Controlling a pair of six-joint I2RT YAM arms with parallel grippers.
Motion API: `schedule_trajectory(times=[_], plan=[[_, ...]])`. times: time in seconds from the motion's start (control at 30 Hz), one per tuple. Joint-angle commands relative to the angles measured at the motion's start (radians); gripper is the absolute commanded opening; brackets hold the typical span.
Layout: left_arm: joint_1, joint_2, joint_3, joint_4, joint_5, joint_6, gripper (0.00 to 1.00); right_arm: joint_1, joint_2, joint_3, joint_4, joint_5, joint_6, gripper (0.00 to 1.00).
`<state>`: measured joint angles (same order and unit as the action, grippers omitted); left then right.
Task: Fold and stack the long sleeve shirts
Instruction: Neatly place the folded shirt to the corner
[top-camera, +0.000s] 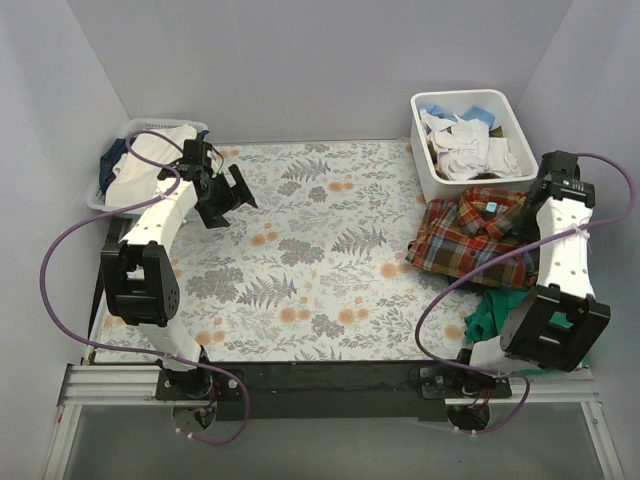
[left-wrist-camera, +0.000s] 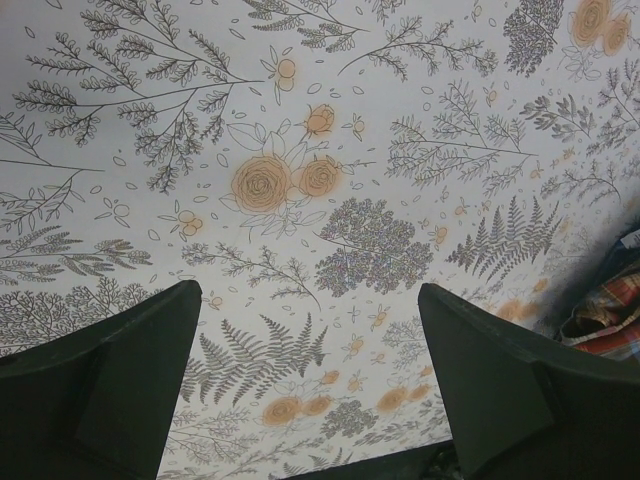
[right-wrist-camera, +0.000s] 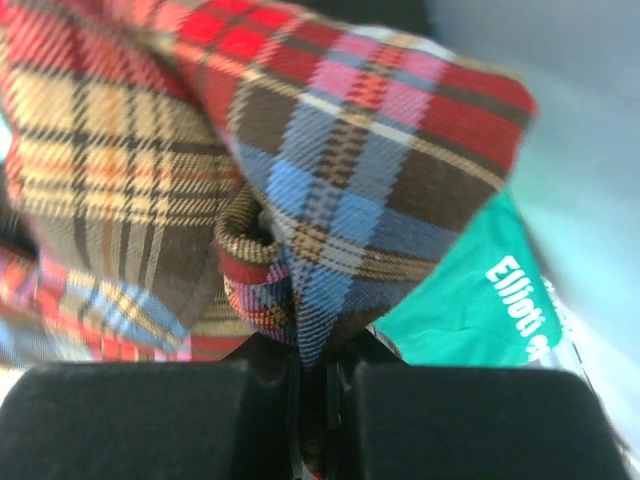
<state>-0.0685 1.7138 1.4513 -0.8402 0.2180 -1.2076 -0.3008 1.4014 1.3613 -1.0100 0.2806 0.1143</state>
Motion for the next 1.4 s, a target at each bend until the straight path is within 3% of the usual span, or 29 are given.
schedule_trajectory(times=[0.0, 0.53, 0.8, 0.9, 0.93, 1.03, 1.13, 1.37], plan=[[-0.001, 0.006, 0.032, -0.008, 0.006, 0.017, 0.91, -0.067, 0.080, 0.134, 0.031, 0.157, 0.062, 0.01], [-0.001, 0.040, 0.055, -0.031, -0.034, 0.020, 0.91, -0.098, 0.226, 0.245, 0.189, 0.210, 0.104, 0.01], [-0.001, 0.044, 0.044, -0.028, -0.037, 0.014, 0.91, -0.098, 0.316, 0.384, 0.177, 0.212, 0.130, 0.01], [-0.001, 0.046, 0.049, -0.030, -0.040, 0.016, 0.91, -0.098, 0.321, 0.384, 0.165, 0.177, 0.145, 0.25], [-0.001, 0.044, 0.049, -0.027, -0.040, 0.019, 0.91, -0.098, 0.314, 0.363, 0.165, 0.166, 0.145, 0.41], [0.001, 0.049, 0.052, -0.028, -0.042, 0.022, 0.91, -0.098, 0.288, 0.328, 0.169, 0.155, 0.142, 0.67], [-0.001, 0.050, 0.050, -0.025, -0.036, 0.026, 0.91, -0.098, 0.257, 0.303, 0.169, 0.141, 0.143, 0.75], [-0.002, 0.040, 0.040, 0.009, 0.004, 0.049, 0.95, -0.040, 0.142, 0.271, 0.171, 0.052, 0.144, 0.77]])
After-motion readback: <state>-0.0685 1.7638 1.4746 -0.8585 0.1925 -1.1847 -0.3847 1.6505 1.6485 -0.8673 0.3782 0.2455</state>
